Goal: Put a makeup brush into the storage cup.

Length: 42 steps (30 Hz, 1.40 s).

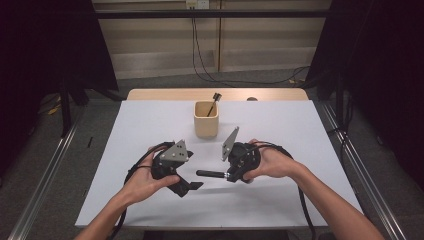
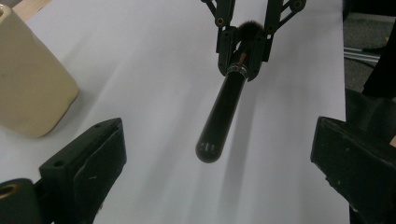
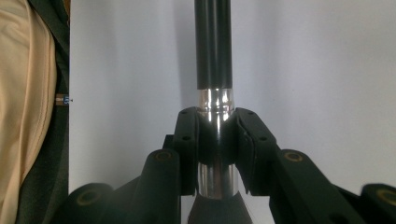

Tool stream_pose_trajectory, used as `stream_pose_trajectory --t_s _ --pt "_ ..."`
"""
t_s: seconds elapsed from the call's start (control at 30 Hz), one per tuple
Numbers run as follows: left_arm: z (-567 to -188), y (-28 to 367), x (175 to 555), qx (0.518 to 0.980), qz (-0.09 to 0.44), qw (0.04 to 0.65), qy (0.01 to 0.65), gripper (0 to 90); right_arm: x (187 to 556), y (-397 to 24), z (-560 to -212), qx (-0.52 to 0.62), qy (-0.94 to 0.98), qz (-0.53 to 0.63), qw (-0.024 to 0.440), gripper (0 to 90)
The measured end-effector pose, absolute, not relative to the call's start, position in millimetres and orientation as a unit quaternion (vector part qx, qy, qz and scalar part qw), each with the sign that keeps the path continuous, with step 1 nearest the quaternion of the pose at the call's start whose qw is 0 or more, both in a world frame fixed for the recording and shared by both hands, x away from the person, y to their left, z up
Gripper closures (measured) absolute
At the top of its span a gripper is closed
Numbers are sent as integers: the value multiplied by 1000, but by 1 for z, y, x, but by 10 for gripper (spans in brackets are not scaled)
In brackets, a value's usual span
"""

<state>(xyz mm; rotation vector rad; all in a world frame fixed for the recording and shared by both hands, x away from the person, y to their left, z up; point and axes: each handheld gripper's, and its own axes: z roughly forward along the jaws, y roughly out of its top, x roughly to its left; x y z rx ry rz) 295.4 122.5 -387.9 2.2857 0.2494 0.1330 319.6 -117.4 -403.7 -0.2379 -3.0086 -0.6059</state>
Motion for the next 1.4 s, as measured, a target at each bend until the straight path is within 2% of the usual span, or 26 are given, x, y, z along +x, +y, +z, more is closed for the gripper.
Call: stream_pose_trajectory --t_s 0.57,0.83,0.97,1.1,1.4 --pt "-390 115 305 933 27 351 79 40 317 -102 -405 -46 -990 -126 37 717" --pt "-397 109 307 943 -3 323 78 45 317 -97 -406 -37 -991 -123 38 717" --pt "-400 108 310 948 5 305 90 78 317 -96 -407 -36 -991 -124 41 717" --pt "-405 106 313 953 -16 291 87 111 317 -95 -407 -36 -990 -131 32 718" --pt "-411 93 308 960 -22 271 63 78 319 -95 -408 -35 -990 -132 35 717"
